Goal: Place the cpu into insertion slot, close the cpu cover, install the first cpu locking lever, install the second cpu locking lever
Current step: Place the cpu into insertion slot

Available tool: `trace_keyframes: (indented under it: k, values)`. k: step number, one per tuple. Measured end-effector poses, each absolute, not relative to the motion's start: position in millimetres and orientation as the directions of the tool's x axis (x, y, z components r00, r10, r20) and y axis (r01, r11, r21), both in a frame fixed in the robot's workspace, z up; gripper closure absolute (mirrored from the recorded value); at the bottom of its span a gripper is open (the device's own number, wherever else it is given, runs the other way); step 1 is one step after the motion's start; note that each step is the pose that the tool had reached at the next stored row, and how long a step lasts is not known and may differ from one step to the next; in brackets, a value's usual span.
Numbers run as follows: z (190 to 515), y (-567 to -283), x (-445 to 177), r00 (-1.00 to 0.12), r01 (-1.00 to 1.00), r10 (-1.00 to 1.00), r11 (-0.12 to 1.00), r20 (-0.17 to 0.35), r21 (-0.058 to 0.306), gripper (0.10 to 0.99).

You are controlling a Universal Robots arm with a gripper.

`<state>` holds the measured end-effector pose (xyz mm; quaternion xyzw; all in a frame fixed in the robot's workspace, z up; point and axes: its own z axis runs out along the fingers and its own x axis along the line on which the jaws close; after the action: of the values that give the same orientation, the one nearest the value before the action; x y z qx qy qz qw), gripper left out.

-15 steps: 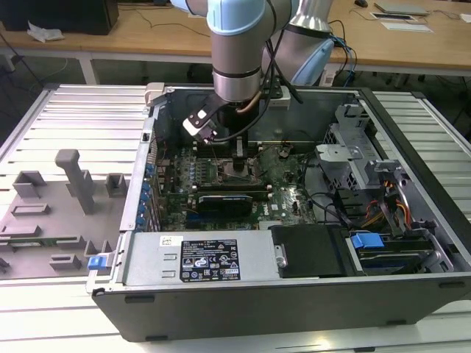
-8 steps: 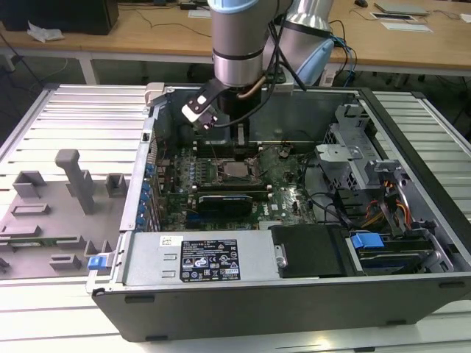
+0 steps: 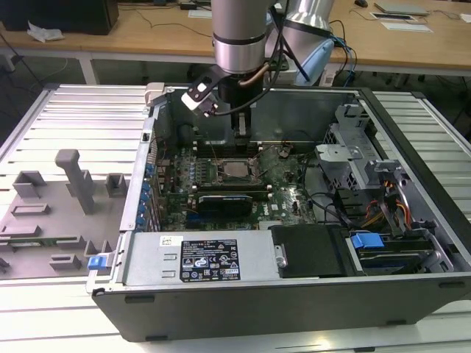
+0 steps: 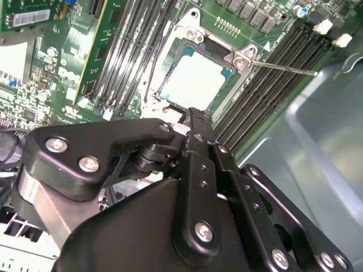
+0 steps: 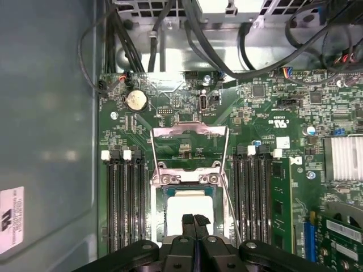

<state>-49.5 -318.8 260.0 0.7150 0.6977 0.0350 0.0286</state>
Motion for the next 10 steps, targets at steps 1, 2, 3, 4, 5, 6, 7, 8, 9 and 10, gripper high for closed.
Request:
trace_keyframes:
  k: [1,2,3,4,5,6,7,8,9,10]
  values:
    - [260.0,-318.8,-49.5,0.024,0.996,1.000,-0.025,0.010,0.090,0.980]
    - [260.1,-318.8,-49.4,0.024,0.996,1.000,-0.025,0.010,0.089,0.980]
    - [260.2,-319.3,-49.4,0.024,0.996,1.000,-0.025,0.016,0.083,0.980]
    - [260.1,-319.9,-49.4,0.024,0.997,0.999,-0.026,0.025,0.073,0.980]
    - [259.9,-320.9,-49.1,0.025,0.998,0.999,-0.027,0.040,0.051,0.980]
    - [260.0,-320.9,-49.1,0.025,0.998,0.999,-0.027,0.040,0.049,0.980]
    - [260.0,-320.9,-49.2,0.025,0.998,0.999,-0.027,0.040,0.048,0.980]
    - [260.0,-321.0,-49.1,0.025,0.999,0.999,-0.027,0.040,0.047,0.980]
    - [260.0,-321.0,-48.9,0.025,0.999,0.999,-0.027,0.040,0.047,0.980]
    - [259.9,-320.9,-47.9,0.025,0.999,0.999,-0.027,0.040,0.047,0.980]
